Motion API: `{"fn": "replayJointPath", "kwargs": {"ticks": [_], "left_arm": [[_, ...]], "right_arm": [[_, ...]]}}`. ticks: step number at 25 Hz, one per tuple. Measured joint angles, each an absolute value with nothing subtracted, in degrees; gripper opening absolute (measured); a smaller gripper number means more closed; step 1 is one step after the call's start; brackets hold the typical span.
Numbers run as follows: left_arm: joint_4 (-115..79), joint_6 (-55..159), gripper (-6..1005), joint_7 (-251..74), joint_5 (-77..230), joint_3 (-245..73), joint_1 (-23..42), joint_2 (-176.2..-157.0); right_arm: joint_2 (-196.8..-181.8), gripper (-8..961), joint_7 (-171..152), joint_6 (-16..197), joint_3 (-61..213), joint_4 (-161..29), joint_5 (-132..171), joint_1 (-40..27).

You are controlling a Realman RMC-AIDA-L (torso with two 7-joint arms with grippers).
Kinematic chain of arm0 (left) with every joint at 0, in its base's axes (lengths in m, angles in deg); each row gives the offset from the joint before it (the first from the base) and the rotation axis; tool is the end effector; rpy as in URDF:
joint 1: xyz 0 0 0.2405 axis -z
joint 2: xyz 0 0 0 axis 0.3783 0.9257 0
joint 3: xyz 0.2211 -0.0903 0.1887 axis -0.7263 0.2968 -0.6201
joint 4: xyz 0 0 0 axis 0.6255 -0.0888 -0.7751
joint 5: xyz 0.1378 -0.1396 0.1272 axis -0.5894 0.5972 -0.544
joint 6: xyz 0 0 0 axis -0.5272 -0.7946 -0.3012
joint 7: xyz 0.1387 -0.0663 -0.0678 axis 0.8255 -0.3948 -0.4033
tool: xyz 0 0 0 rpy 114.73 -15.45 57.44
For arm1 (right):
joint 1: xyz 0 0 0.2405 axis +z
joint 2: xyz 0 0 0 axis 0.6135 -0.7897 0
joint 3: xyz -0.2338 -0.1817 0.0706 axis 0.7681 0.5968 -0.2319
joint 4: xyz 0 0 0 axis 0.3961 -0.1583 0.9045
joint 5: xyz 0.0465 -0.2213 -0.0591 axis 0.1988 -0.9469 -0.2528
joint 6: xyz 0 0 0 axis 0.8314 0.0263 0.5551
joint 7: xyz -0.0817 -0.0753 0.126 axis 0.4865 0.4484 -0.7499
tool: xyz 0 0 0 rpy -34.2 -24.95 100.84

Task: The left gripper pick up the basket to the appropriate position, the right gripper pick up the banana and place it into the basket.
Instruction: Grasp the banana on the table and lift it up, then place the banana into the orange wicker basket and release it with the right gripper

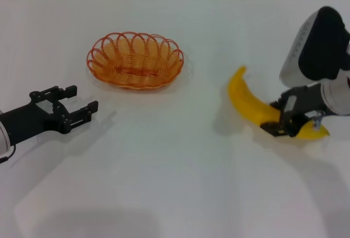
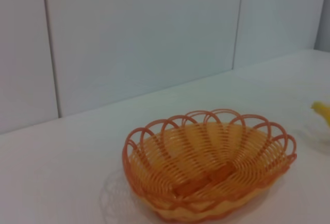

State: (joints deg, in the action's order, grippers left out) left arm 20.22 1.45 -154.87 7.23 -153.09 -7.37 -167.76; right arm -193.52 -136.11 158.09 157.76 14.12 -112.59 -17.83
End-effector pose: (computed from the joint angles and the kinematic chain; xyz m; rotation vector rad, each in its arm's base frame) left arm -0.3738 0.3633 -0.0550 -2.3820 -0.6068 -0.4688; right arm 0.2699 0.3726 -0.0500 -2.6404 0.4953 -0.5166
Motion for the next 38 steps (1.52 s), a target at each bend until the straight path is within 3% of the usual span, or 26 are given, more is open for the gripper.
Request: {"fn": "replayJointPath", "kwargs": {"ticks": [14,27,38], "left_arm": [[19.9,1.4,682,-154.7,7.2,-153.2,-7.2,-167.96],[19.9,1.4,681,-154.9,7.2,-153.4,-6.6,-167.99],[19.8,1.4,682,-154.9,7.2,-154.0,-5.6,-168.12]], "right_arm": [[-193.61,487,-129.8,151.9,161.6,17.8,-103.0,-16.6],[-193.66,488,-129.4,141.2,170.3,15.6,-103.2,-10.3],[-194.02,488,-130.0,125.1,179.1,2.1,-101.2,-2.1]]}}
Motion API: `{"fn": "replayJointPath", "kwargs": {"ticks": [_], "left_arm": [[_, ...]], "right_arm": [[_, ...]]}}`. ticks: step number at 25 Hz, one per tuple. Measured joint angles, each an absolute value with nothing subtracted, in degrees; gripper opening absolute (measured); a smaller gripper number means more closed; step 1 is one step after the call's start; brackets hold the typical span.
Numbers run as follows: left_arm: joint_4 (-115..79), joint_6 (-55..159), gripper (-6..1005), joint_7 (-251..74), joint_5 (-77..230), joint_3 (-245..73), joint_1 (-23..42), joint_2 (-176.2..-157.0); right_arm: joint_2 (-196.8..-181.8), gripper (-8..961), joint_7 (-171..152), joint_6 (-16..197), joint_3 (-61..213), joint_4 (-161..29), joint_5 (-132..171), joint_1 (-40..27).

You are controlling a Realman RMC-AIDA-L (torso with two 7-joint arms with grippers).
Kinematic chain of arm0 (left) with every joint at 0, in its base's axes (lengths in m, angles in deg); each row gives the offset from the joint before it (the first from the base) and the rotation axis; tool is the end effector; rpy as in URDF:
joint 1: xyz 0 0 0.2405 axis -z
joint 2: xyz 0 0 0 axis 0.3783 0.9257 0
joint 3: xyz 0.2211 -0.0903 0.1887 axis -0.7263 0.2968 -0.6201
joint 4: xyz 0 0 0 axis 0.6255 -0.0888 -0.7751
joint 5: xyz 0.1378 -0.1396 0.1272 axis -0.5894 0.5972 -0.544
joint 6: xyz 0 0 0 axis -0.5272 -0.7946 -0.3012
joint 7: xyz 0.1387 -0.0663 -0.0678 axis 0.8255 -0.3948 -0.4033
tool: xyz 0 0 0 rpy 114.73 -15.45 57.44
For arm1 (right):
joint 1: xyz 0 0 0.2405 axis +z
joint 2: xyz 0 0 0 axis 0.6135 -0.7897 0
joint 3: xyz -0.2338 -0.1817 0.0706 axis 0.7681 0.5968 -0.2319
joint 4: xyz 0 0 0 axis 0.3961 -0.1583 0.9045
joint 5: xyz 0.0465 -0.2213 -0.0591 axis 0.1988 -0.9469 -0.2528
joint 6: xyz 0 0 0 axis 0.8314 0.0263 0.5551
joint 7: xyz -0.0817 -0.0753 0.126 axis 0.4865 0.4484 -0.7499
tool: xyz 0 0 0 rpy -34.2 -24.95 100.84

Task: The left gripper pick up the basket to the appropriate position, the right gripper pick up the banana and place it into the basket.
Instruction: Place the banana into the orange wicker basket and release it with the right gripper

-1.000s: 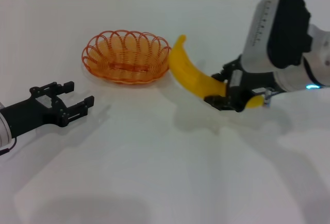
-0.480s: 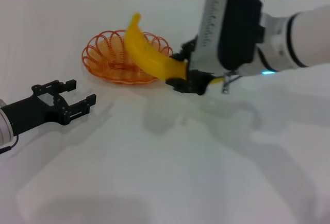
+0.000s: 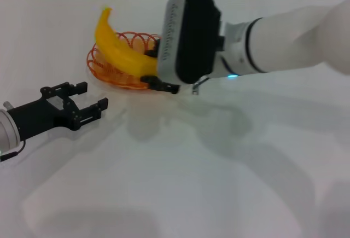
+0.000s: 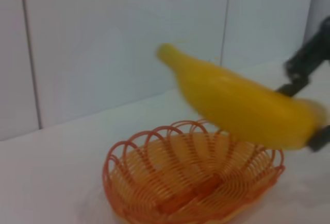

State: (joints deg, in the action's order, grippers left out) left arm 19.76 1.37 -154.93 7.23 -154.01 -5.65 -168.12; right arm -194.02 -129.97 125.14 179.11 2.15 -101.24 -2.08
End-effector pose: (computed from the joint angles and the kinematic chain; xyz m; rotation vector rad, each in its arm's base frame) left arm -0.3612 0.3707 -0.0629 -2.4131 -0.5810 -0.4841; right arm 0.1336 0.4205 -0.1524 -2.6605 -0.1976 -0.1418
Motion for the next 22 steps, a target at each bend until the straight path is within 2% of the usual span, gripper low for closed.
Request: {"fn": "replayJointPath", "kwargs": {"ticks": [14,22], "left_arm": [[19.1,1.4,681,-155.0,7.2,-154.2,-4.7,-168.14],[19.1,1.3,681,-155.0,7.2,-154.3,-4.7,-168.13]], "right_arm": [[-194.12,487,-129.9,106.1,188.7,-5.7,-100.5,0.3],[-194.19,487,-129.7,104.3,189.3,-7.2,-100.6,0.7]]}}
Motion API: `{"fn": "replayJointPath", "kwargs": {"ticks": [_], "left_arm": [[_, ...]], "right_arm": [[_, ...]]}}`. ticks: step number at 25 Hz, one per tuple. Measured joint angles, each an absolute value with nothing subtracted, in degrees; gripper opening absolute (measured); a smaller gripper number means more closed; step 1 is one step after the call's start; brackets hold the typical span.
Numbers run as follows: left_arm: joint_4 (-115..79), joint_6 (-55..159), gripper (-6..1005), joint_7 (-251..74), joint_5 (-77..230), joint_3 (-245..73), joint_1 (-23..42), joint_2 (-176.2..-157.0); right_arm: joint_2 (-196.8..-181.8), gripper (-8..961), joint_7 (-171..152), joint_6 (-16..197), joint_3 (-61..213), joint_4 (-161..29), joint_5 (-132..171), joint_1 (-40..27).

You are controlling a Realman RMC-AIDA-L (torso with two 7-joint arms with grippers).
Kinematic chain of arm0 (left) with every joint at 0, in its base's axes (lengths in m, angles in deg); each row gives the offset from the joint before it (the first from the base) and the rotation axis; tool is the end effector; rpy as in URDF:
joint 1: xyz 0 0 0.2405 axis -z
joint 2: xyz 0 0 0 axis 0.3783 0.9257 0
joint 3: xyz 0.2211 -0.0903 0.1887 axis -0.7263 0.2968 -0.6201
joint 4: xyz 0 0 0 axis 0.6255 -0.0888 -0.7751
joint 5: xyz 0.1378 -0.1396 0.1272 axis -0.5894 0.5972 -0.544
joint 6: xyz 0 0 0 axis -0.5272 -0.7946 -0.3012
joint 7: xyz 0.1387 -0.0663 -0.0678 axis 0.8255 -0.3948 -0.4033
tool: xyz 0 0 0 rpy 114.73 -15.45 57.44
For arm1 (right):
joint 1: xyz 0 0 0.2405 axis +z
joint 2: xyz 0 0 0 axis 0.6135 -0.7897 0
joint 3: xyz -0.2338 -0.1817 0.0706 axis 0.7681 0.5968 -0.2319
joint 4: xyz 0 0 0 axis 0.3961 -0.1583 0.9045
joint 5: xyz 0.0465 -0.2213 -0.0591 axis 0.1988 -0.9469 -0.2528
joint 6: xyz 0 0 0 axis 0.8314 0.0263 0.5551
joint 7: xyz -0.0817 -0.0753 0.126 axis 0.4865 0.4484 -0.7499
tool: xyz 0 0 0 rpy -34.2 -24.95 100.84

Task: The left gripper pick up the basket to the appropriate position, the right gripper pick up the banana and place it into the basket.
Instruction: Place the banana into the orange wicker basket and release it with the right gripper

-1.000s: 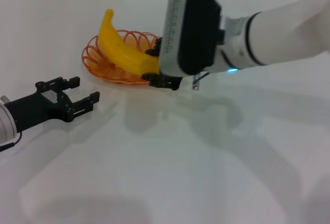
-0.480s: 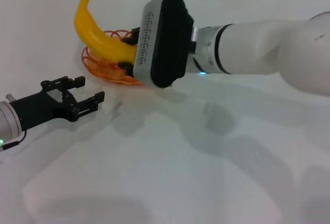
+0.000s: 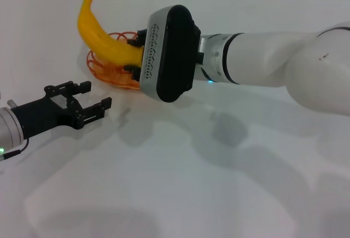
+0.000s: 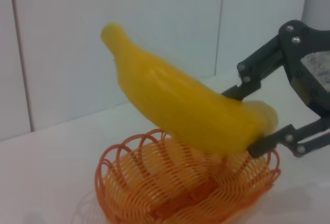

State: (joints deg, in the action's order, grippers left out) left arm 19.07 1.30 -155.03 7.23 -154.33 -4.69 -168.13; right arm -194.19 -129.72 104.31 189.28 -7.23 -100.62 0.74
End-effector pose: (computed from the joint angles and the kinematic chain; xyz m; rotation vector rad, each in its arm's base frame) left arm -0.3569 0.3740 -0.0662 -2.4273 -0.5765 -0.4883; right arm 0.1323 0.4303 -0.1845 -2.5265 -0.3461 -0.0600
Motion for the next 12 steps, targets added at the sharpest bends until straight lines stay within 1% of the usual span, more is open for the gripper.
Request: {"fn": "replayJointPath", "kwargs": {"ticks": [12], "left_arm": [[19.1,1.1,682,-155.0,7.2,-154.3,-4.8,-168.13]], "right_arm": [[-194.19,487,-129.4,102.9,189.7,-7.3,-100.8,0.3]]}}
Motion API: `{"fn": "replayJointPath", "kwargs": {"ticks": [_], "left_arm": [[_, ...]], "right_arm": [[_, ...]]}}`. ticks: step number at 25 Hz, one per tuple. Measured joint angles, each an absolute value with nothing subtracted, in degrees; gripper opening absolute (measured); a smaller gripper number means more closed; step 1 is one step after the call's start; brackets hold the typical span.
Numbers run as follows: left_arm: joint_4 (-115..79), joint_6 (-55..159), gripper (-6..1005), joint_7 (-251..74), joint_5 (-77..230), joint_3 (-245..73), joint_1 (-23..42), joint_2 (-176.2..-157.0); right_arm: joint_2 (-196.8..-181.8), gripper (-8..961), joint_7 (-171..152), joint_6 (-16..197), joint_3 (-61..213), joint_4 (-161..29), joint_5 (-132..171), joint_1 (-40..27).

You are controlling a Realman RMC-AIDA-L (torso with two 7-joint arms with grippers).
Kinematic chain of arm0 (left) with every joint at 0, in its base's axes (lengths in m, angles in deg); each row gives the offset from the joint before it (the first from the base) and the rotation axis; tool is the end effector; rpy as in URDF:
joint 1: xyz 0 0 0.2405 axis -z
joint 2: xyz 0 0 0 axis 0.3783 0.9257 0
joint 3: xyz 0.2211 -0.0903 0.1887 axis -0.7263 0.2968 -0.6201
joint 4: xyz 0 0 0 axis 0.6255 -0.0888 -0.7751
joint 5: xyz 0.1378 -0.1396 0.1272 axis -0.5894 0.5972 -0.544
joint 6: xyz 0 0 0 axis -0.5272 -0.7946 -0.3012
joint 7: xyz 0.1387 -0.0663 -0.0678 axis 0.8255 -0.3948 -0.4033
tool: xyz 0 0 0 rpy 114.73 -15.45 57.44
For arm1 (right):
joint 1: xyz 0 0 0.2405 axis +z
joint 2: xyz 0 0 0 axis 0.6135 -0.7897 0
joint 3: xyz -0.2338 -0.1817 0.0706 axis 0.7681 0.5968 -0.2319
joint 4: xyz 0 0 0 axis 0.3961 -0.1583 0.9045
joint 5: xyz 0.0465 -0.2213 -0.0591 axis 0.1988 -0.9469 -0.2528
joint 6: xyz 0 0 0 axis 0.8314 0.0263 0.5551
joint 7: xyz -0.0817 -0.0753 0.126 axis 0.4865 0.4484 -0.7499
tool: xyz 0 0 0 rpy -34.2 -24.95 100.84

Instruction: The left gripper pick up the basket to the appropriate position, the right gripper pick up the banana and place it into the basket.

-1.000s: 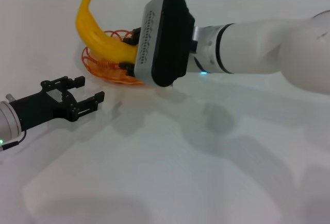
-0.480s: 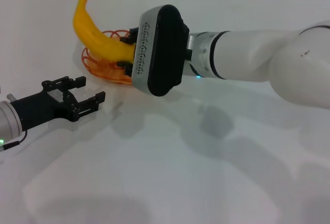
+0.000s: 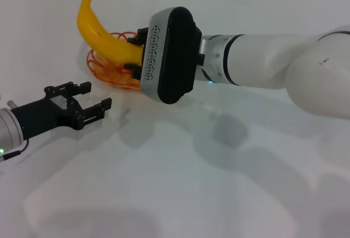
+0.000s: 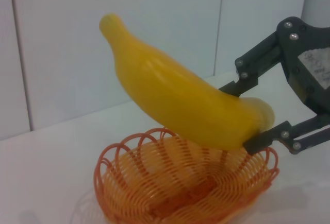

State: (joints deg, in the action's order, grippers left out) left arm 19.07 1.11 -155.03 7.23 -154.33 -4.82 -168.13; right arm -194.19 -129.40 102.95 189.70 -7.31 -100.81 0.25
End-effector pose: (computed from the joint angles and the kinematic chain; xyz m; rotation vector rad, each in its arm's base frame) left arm -0.3573 0.3729 -0.0663 -2.4288 -0.5784 -0.4901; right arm 0.1339 0.4298 -0.1846 -2.5125 -0.3555 -0.0525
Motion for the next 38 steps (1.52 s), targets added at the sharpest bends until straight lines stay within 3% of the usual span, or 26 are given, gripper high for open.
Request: {"fn": "replayJointPath", "kwargs": {"ticks": [8,11,16,24,38], "left_arm": [[19.1,1.1,681,-155.1,7.2,-154.3,-5.1,-168.13],[19.1,1.0,682,-155.1,7.2,-154.3,-5.1,-168.13],[19.1,1.0,682,-155.1,7.2,-154.3,-5.7,-168.13],[19.1,1.0,681,-154.5,7.5,-154.0,-6.7,-168.13],[19.1,1.0,682,-153.6,7.7,-154.1,-6.8,-168.13]], "right_arm": [[-194.19,489,-129.9,102.2,189.1,-7.3,-100.5,-0.3],[-194.16,693,-129.7,101.3,189.2,-5.9,-100.6,-1.6],[-193.52,873,-127.6,102.8,188.6,3.7,-100.9,-8.7],[-193.67,869,-122.1,115.0,182.6,18.4,-99.3,-19.6],[-193.5,862,-102.8,136.6,161.8,10.2,-69.8,-20.6]]}}
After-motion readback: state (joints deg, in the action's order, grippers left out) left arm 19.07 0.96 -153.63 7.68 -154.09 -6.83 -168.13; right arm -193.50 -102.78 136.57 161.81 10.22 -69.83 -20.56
